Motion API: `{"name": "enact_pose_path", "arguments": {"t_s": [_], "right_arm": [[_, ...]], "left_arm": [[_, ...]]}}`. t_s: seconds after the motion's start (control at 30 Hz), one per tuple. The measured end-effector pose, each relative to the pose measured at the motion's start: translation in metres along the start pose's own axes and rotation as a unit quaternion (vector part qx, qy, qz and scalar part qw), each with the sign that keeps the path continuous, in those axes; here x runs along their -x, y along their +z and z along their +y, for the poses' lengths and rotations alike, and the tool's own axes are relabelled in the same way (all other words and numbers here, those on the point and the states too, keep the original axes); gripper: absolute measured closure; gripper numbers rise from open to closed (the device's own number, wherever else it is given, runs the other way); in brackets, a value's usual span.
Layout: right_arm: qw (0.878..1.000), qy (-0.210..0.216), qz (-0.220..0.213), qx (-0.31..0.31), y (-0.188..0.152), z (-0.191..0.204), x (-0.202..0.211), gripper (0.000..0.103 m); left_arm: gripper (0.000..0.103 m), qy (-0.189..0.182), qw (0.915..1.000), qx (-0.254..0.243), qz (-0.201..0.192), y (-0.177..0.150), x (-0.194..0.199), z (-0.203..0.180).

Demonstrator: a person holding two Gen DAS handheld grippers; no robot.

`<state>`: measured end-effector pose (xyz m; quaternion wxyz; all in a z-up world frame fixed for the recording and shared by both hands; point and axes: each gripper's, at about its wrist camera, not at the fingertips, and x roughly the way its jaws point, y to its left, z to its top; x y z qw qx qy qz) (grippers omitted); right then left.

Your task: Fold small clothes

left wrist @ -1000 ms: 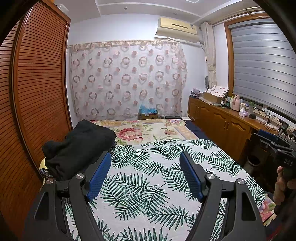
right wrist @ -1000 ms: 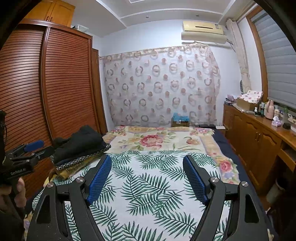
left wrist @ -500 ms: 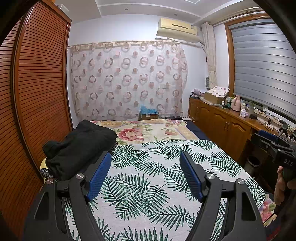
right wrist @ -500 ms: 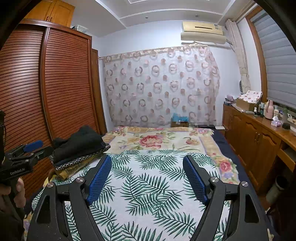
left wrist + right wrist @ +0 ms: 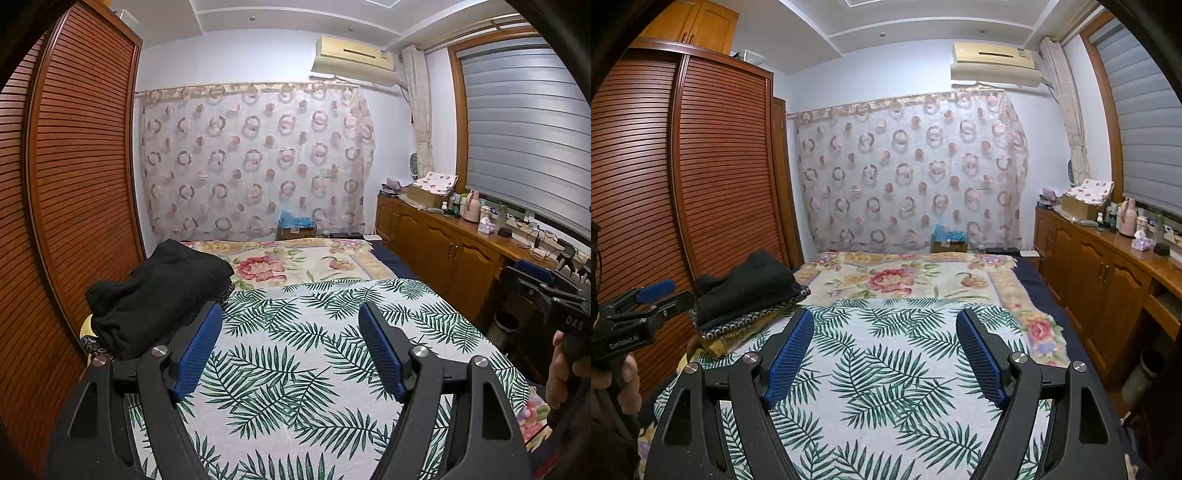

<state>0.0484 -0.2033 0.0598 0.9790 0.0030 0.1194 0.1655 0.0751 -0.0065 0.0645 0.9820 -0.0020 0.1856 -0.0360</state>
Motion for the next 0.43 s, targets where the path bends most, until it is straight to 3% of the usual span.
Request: {"name": "enact_pose_path", "arguments": {"t_s": [0.43], "right_arm": [[1.0, -0.001, -0.001, 0.003, -0.0012, -0.0006, 0.0008, 0.022]], "left_arm": [[0.026, 0.0, 1.0, 0.001, -0.001, -0.0009, 0.0005, -0.0006]]}}
